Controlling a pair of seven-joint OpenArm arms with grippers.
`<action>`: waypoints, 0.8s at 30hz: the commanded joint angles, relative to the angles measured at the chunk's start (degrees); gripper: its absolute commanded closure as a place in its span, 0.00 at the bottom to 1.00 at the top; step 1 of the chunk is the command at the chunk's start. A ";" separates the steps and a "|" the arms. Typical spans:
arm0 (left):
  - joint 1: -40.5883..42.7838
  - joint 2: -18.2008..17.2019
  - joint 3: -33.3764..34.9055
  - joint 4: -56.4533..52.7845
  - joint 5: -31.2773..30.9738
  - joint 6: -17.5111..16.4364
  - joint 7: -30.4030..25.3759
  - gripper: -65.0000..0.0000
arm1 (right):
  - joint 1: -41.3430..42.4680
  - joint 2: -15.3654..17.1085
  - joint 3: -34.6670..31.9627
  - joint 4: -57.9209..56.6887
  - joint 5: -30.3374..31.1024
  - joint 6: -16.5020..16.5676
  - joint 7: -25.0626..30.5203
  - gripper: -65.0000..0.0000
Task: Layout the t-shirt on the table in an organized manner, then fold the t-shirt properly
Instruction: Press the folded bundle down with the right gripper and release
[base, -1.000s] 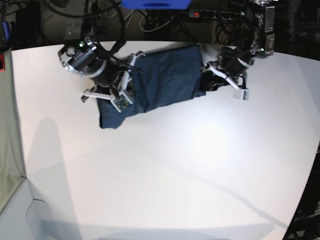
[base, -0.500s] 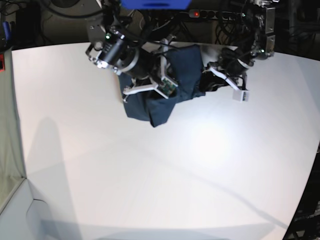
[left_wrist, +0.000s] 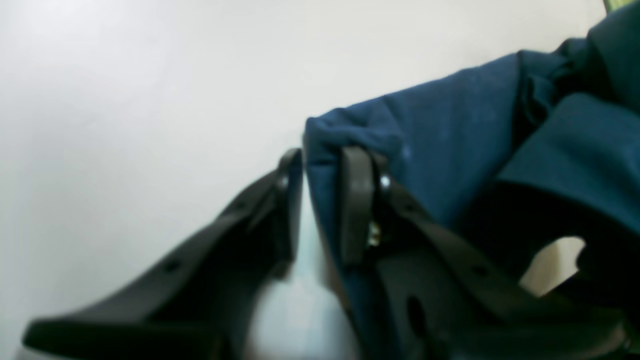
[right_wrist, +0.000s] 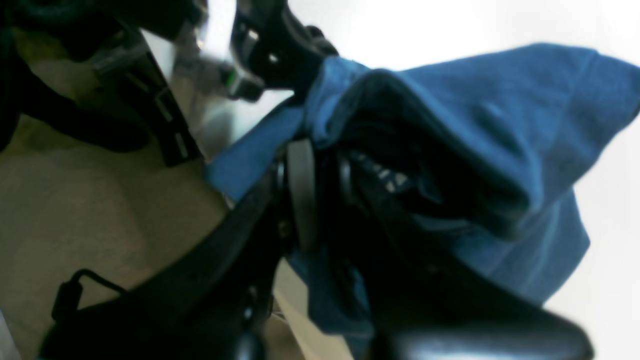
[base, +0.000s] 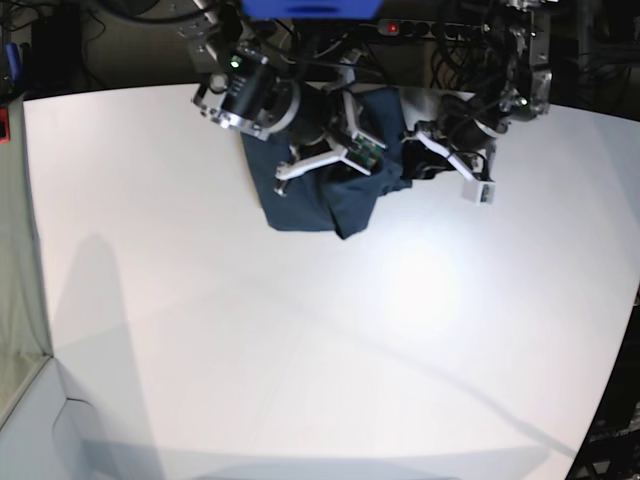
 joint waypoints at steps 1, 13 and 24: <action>0.45 -0.55 -0.03 0.80 1.30 0.99 1.69 0.78 | 0.29 -0.49 -0.64 0.58 1.16 -0.21 1.50 1.00; 0.28 -0.64 -0.03 1.06 1.74 0.99 1.69 0.78 | 3.45 -0.57 -5.48 -2.85 1.08 -0.21 1.50 1.00; 0.19 -0.64 -0.03 1.15 1.74 0.99 1.60 0.78 | 5.12 -0.31 -5.83 -5.57 1.08 -0.21 1.41 0.75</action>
